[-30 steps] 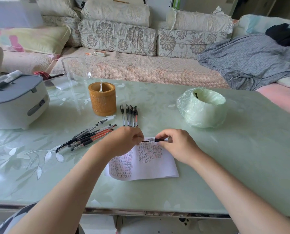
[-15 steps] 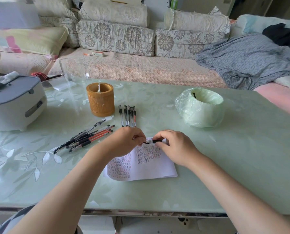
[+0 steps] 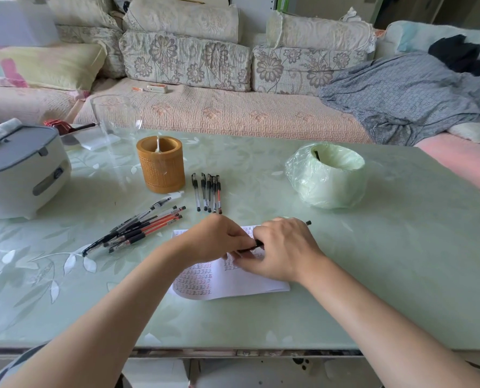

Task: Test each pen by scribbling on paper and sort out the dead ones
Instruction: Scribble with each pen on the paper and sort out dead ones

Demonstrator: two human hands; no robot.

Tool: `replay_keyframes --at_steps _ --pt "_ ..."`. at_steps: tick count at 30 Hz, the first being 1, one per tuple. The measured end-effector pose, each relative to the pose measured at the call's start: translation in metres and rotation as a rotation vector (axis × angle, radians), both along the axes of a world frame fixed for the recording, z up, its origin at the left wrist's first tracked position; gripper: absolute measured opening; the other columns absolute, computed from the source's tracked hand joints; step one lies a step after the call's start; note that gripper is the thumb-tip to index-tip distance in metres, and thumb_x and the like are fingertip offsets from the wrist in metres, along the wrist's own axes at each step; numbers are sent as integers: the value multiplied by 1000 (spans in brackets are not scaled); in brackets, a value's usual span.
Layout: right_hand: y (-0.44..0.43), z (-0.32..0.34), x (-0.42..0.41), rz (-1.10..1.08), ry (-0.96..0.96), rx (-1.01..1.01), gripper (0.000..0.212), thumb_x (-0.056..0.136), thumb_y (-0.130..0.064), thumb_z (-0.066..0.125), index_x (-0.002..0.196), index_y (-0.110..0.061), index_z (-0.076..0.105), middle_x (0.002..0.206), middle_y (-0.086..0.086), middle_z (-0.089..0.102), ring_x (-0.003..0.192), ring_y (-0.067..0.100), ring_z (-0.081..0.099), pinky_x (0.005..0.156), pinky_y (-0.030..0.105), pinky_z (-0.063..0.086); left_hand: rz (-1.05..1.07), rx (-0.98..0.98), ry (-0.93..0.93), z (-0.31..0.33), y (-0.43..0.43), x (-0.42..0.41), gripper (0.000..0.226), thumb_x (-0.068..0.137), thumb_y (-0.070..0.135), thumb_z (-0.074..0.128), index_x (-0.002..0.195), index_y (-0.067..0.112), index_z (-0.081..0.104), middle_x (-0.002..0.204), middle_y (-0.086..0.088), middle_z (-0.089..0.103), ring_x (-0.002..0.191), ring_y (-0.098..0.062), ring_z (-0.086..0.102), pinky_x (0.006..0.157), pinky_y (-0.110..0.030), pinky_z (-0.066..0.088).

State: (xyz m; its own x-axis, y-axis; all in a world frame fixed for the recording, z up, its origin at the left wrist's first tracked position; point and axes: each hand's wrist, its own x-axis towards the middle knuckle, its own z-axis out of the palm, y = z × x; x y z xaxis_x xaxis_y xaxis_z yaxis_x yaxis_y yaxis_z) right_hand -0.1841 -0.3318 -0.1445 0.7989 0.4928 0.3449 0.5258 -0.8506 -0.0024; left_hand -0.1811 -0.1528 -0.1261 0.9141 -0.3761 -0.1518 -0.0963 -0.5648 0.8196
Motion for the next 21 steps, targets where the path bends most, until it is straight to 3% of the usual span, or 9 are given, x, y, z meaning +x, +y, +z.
replay_keyframes --at_steps 3,8,12,15,18,21 --pt "-1 2 0 -56 19 -92 71 64 -86 25 49 -18 39 49 -1 50 55 26 52 51 28 35 2 -2 22 0 -4 -3 12 83 29 74 78 20 79 69 -7 72 57 -9 57 65 -26 49" --pt "-1 2 -7 -86 96 -192 68 66 -76 8 52 -18 41 53 0 51 57 25 51 51 26 32 -13 67 -8 -4 -9 -3 8 76 30 78 74 22 78 68 -7 70 57 -11 54 63 -30 49" --pt "-1 2 -5 -79 207 -168 60 83 -73 37 58 -19 46 52 -3 43 61 24 50 53 30 30 -29 165 -100 -5 -11 -1 9 76 35 77 75 27 77 71 0 72 63 -14 60 62 -32 54" --pt "-4 3 3 -70 305 0 44 80 -71 51 85 -27 52 72 -7 59 73 22 57 62 32 38 -14 246 -179 -2 -12 5 11 82 32 71 72 29 71 72 4 70 65 -14 60 59 -27 48" --pt "-13 2 12 -35 415 280 34 82 -42 66 103 -29 42 90 -7 59 81 18 58 70 33 46 37 275 -234 3 -9 15 15 88 29 65 78 20 70 73 2 70 57 -14 55 52 -24 42" --pt "-24 2 18 -15 356 433 26 83 -8 63 97 -25 49 95 -8 51 83 11 53 72 21 41 82 222 -248 12 -4 21 12 90 26 64 84 19 72 73 4 69 64 -23 62 58 -33 50"
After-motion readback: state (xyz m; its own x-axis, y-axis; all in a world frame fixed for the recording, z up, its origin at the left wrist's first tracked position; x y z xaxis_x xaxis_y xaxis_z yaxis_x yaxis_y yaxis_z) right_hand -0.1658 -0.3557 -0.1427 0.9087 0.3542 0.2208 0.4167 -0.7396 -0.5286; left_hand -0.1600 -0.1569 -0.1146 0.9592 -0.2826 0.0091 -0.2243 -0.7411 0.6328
